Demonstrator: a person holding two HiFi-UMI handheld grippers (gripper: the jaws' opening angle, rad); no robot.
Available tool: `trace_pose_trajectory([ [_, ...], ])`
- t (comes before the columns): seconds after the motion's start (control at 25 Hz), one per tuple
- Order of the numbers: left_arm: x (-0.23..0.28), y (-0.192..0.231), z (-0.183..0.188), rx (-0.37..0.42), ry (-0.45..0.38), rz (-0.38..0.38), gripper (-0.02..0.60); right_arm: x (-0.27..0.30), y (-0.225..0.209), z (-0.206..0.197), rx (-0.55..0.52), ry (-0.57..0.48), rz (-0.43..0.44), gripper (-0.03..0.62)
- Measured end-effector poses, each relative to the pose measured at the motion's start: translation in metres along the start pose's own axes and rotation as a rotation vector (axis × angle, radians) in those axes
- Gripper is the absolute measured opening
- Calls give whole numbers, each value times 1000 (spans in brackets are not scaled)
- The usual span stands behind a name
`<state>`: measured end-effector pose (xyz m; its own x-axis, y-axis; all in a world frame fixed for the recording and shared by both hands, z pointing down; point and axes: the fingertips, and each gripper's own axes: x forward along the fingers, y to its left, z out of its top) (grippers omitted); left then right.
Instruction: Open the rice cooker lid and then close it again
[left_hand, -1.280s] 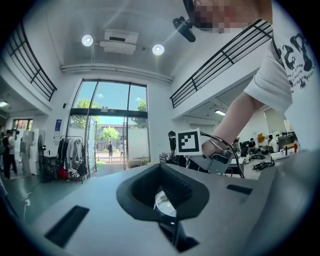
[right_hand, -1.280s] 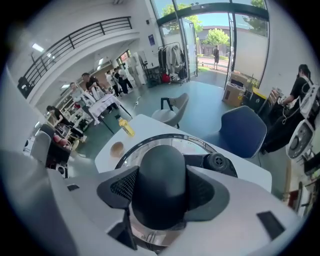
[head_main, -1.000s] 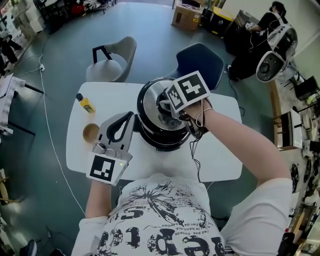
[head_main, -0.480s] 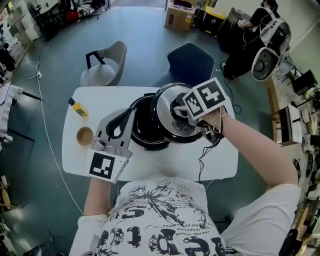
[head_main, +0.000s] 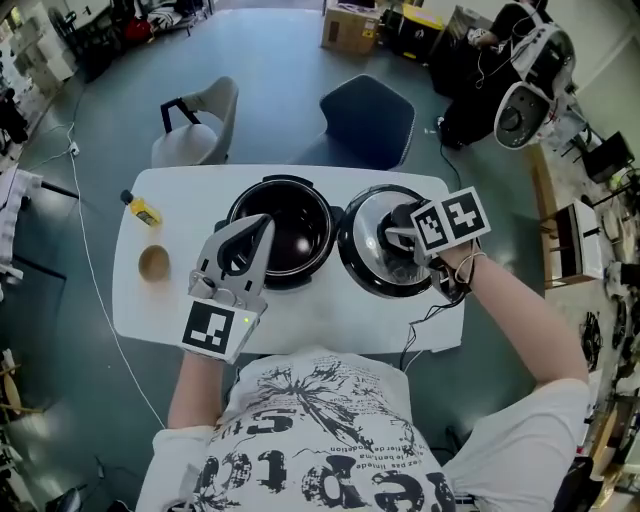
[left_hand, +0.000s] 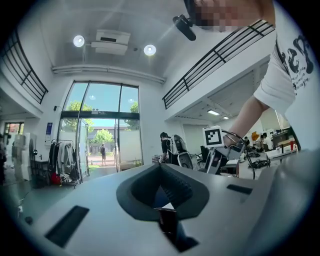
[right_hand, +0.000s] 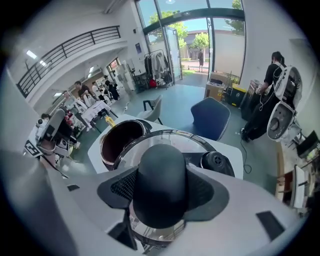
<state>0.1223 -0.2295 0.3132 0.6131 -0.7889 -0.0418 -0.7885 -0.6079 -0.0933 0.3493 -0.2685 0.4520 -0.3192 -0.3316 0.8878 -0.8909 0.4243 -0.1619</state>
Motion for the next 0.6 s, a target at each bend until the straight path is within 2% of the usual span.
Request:
trace_pose_trajectory([
  [0.2, 5, -19, 3, -4, 8, 19, 14, -8, -14, -19, -8, 12, 15, 295],
  [0.32, 6, -24, -1, 12, 23, 22, 14, -10, -13, -16, -38, 7, 22, 296],
  [0.6, -1, -30, 4, -6, -8, 104, 14, -18, -8, -2, -105, -4, 47, 296],
])
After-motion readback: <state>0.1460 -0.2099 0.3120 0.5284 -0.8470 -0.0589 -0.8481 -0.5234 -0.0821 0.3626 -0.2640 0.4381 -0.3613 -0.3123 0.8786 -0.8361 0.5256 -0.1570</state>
